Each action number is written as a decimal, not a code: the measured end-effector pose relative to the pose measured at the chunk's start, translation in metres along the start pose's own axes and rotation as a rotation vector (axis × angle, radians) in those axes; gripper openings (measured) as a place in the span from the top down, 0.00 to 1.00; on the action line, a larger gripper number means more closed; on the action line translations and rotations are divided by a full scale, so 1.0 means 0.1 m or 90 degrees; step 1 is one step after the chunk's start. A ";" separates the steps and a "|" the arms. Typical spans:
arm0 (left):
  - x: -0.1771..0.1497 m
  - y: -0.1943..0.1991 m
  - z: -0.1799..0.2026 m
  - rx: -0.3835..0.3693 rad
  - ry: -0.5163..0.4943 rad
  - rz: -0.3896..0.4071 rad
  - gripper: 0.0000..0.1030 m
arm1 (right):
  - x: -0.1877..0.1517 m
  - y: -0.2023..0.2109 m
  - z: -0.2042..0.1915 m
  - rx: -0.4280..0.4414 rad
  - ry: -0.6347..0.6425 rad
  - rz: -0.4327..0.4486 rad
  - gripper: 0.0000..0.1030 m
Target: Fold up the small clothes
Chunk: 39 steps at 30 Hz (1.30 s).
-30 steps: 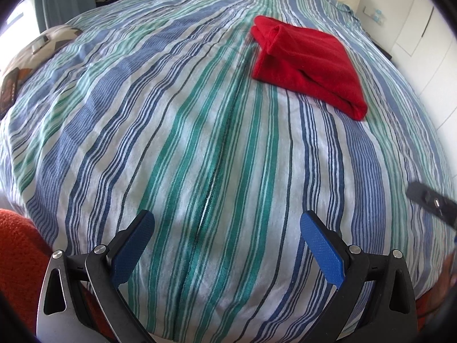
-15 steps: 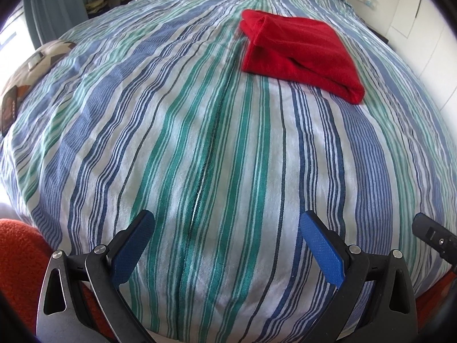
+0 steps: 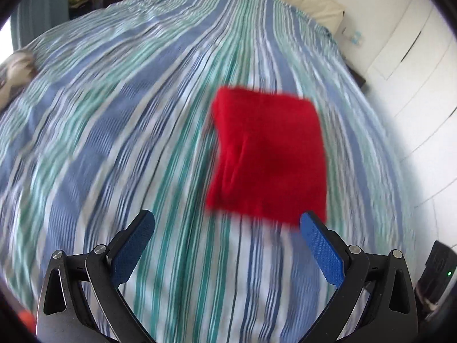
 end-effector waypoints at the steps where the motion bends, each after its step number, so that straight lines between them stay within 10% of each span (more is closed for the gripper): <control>1: 0.20 -0.13 0.02 -0.008 0.000 0.006 0.01 | 0.17 -0.08 0.01 0.004 -0.007 0.010 0.34; 7: 0.29 -1.15 -0.05 0.007 -0.020 -0.108 0.01 | 0.93 -0.92 0.12 0.026 -0.055 0.010 0.25; 14: 0.05 -1.55 -0.15 -0.006 -0.009 -0.170 0.01 | 0.81 -1.86 0.16 0.092 -0.116 -0.093 0.34; 18: 0.09 -1.57 0.03 -0.044 -0.015 -0.179 0.76 | 0.91 -1.89 -0.03 0.070 -0.070 -0.101 0.70; 20: 0.23 -1.42 0.13 -0.061 -0.019 -0.161 0.80 | 1.05 -1.76 -0.21 0.062 -0.017 -0.076 0.72; 27: 0.88 -0.58 0.43 -0.112 -0.048 -0.029 0.79 | 1.86 -0.99 -0.83 0.129 0.050 0.061 0.72; 30: 0.85 -0.56 0.41 -0.086 -0.059 -0.043 0.64 | 1.90 -0.99 -0.79 0.111 0.030 0.040 0.66; 34: 0.31 -0.54 0.14 0.054 -0.132 -0.063 0.44 | 1.43 -1.03 -0.51 -0.011 0.054 -0.038 0.25; 39: -0.31 0.13 0.00 0.133 -0.223 0.026 0.09 | 0.69 -0.48 -0.24 -0.095 0.135 -0.053 0.15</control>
Point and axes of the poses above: each gripper's, at about its wrist camera, not at the fingertips, and y roughly against the way its jaws point, z to its right, x to its top, the point moved 7 cm from there along -y, roughly the way its jaws point, and after that the axes turned 9 degrees about z, right-handed, at the moved point
